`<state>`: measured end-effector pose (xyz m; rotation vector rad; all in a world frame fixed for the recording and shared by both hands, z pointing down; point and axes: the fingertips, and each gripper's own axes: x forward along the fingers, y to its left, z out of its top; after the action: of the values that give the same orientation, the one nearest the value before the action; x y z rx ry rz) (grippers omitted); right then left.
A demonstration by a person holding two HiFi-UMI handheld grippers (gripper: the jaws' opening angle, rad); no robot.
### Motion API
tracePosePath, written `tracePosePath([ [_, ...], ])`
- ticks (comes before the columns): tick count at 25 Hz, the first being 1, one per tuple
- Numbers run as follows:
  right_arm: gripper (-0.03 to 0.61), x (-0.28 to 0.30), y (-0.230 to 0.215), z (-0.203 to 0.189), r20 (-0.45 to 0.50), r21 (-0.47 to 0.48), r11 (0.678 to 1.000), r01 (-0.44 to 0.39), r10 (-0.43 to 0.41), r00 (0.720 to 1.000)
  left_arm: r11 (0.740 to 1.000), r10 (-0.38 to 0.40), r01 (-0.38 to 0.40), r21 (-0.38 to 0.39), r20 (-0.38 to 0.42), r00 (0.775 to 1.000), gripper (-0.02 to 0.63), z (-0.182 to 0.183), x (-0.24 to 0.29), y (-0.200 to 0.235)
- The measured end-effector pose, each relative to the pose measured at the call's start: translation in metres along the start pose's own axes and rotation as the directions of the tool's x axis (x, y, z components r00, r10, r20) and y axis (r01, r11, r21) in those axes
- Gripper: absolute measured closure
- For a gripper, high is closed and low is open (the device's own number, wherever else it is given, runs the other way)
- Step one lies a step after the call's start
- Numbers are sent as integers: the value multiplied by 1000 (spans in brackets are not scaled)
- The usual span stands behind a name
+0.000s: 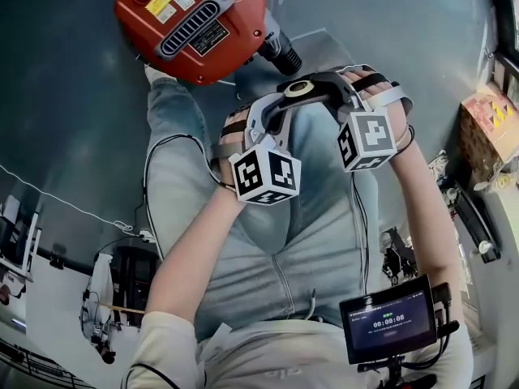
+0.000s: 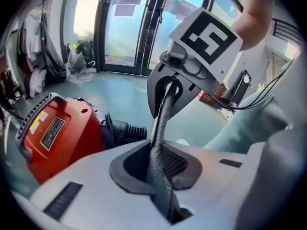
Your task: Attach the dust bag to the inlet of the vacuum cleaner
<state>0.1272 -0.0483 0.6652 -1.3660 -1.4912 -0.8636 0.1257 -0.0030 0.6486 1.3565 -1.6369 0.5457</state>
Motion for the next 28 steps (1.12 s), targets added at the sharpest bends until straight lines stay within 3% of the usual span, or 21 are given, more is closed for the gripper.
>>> tracePosePath([
  [5,545,34,-15,-12,11,-45,994,96,-95,995,984,179,-179,3,73,981,575,-16,32,11],
  [9,543,53,-28,-18,-2,-63,987,149,-150,989,967,255,-252,-41,109,961,575,-25,54,21],
  [14,543,58,-33,-18,-2,-54,985,165,-166,986,958,285,-285,-21,149,947,578,-26,56,22],
  [17,541,58,-31,-17,-10,-44,987,156,-157,988,959,282,-283,-10,129,951,580,-24,51,22],
  [22,541,67,-25,-17,-19,31,990,140,-140,990,960,249,-258,105,96,964,578,-28,49,26],
  [25,541,71,-27,-20,-34,11,990,142,-141,989,963,253,-262,64,116,960,578,-32,58,27],
  [28,541,60,-26,-19,-60,5,997,80,-80,995,967,256,-256,-11,109,961,578,-34,57,30],
])
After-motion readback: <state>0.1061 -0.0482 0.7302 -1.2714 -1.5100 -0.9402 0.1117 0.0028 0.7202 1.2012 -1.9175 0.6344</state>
